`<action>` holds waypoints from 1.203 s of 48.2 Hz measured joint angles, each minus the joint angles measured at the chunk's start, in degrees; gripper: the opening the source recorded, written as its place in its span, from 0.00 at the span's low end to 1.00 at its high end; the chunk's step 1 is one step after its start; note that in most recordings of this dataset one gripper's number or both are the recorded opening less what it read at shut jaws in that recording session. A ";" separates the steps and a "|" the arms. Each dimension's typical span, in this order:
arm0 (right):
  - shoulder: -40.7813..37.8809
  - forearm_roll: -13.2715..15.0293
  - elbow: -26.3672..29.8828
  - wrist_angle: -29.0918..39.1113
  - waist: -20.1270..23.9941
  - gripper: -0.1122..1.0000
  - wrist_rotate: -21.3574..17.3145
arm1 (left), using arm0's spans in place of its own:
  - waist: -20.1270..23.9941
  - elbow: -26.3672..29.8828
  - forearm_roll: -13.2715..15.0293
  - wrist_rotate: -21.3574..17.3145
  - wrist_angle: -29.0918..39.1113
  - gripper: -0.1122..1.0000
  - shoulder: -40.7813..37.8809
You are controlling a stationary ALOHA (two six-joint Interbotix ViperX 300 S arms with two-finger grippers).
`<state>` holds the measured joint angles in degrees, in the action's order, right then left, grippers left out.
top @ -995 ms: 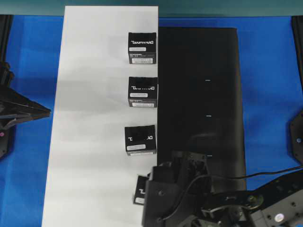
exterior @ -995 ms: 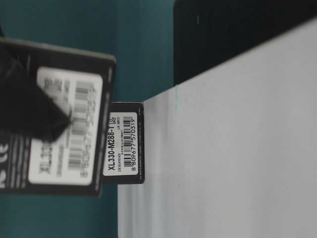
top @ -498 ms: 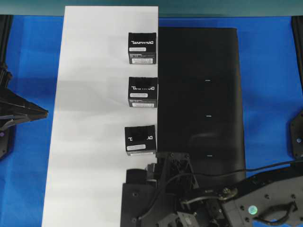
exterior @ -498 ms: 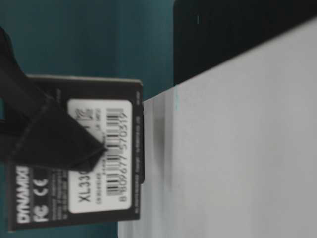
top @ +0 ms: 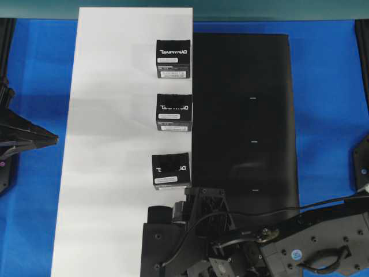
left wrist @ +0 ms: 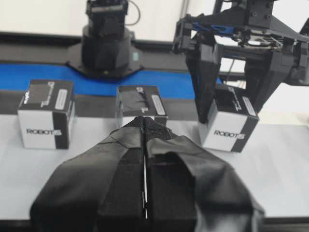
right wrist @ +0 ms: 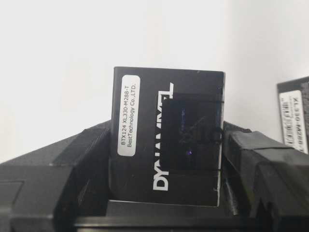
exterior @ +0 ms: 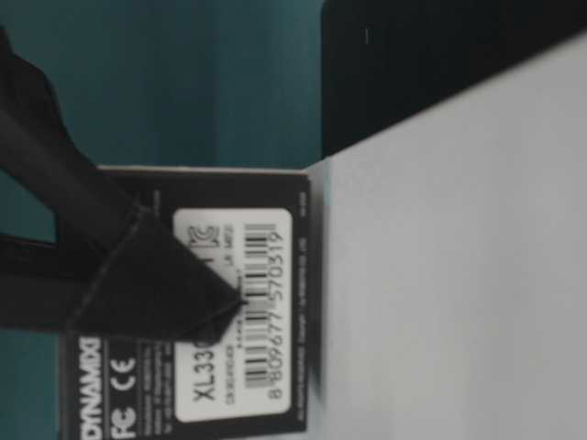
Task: Place the box from the black base onto the white base.
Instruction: 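Carry the box left with the right gripper onto the white base, then lower the box below the other boxes and open the right gripper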
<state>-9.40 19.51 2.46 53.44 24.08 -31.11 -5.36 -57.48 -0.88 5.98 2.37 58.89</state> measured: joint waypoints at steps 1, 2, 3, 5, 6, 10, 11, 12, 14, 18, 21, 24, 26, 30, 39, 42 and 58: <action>0.00 0.00 0.00 0.00 -0.09 0.66 0.00 | 0.00 0.00 0.00 0.00 0.00 0.05 0.00; 0.00 0.00 0.00 0.00 -0.09 0.66 0.09 | 0.00 0.00 0.09 -0.09 0.00 0.05 0.09; 0.00 0.00 0.00 0.00 -0.18 0.66 0.09 | 0.00 0.00 0.00 0.00 0.00 0.05 0.00; 0.00 0.00 -0.09 0.00 -0.26 0.66 0.09 | 0.00 0.00 0.00 -0.09 0.00 0.05 0.09; 0.00 0.00 -0.09 0.00 -0.26 0.66 0.26 | 0.00 0.00 0.00 0.00 0.00 0.05 0.00; 0.00 -0.09 -0.18 0.00 -0.53 0.66 0.26 | 0.00 0.00 0.09 0.00 0.00 0.05 0.00; 0.00 -0.09 -0.18 0.00 -0.62 0.66 0.26 | 0.00 0.00 0.00 0.00 0.00 0.05 0.09; 0.00 -0.09 -0.26 0.00 -0.70 0.66 0.26 | 0.00 0.00 0.09 0.00 0.00 0.05 0.00; -0.09 0.00 -0.26 0.00 -0.70 0.66 0.26 | 0.00 0.00 0.00 0.00 0.00 0.05 0.09; 0.00 0.00 -0.44 0.00 -0.79 0.67 0.44 | 0.00 0.00 0.00 0.00 0.00 0.05 0.09; 0.00 -0.09 -0.53 -0.18 -0.79 0.69 0.62 | 0.00 0.00 0.00 0.00 0.00 0.05 0.09; 0.00 -0.35 -0.70 -0.35 -0.88 0.74 0.97 | 0.00 0.00 0.09 0.00 0.00 0.05 0.00; 0.00 -0.70 -0.79 -0.44 -0.88 0.79 1.49 | 0.00 0.00 0.00 0.00 0.00 0.05 0.09; 0.09 -0.88 -1.05 -0.53 -0.88 0.86 2.02 | 0.00 0.00 0.00 -0.09 0.00 0.05 0.00; 0.18 -0.97 -1.23 -0.70 -1.32 0.97 2.20 | 0.00 0.00 0.09 0.00 0.00 0.05 0.09; 0.09 -0.97 -1.14 -0.70 -1.49 0.98 2.20 | 0.00 0.00 0.09 0.00 0.00 0.05 0.09; 1.41 -0.97 -2.72 -1.05 -1.67 0.98 2.20 | 0.00 0.00 0.00 1.05 0.26 0.05 0.09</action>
<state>-8.00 18.54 -0.26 52.38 22.41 -28.92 -5.36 -57.48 -0.88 7.03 2.64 58.97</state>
